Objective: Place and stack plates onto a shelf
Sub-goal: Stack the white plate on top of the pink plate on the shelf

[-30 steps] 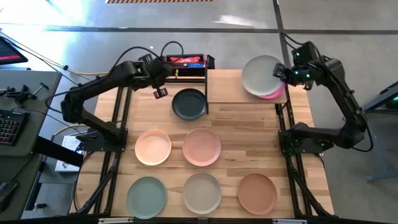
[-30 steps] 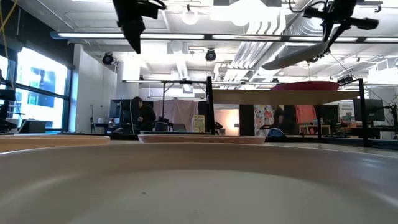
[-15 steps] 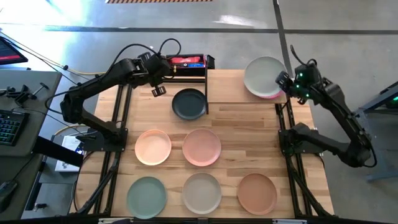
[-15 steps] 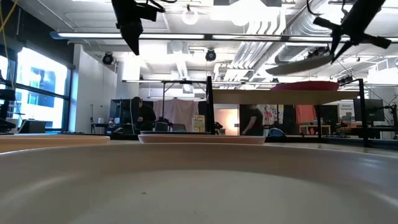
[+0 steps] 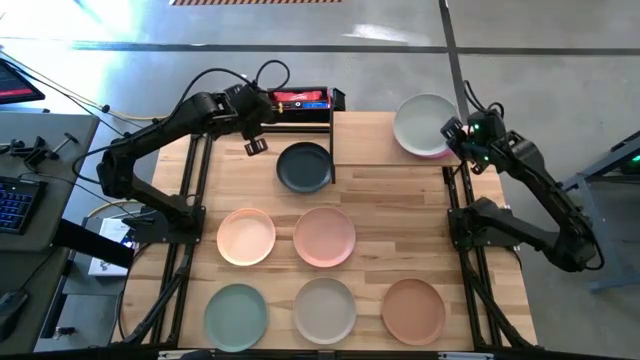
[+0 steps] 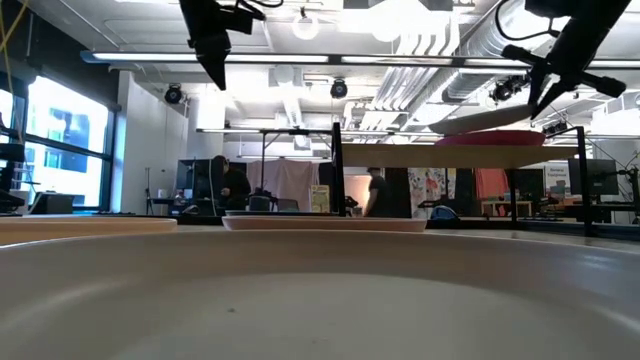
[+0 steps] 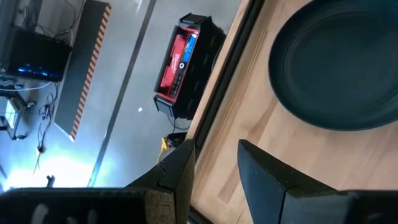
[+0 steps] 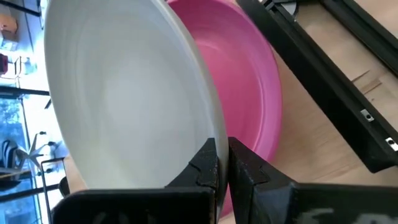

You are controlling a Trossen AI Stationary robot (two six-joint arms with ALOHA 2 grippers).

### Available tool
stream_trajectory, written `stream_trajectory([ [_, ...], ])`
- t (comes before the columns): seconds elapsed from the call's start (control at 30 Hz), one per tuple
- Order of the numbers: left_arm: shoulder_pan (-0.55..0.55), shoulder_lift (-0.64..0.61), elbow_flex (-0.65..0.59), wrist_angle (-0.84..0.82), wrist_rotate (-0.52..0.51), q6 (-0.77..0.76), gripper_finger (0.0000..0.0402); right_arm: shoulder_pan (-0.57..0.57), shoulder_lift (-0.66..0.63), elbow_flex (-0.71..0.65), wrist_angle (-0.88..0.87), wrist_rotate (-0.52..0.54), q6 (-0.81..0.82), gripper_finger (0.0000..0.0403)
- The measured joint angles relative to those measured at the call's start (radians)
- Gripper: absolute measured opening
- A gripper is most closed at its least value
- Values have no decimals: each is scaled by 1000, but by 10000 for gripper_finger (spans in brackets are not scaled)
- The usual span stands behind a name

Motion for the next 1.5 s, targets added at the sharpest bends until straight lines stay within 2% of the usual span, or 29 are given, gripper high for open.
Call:
stream_trajectory([
  [0.27,0,0,0,1,0,0,111,0,0,0,0,35,10,0],
  [1.03,0,0,0,0,0,0,111,0,0,0,0,39,-52,1],
  [1.5,0,0,0,1,0,0,111,1,55,-1,0,-26,-80,1],
])
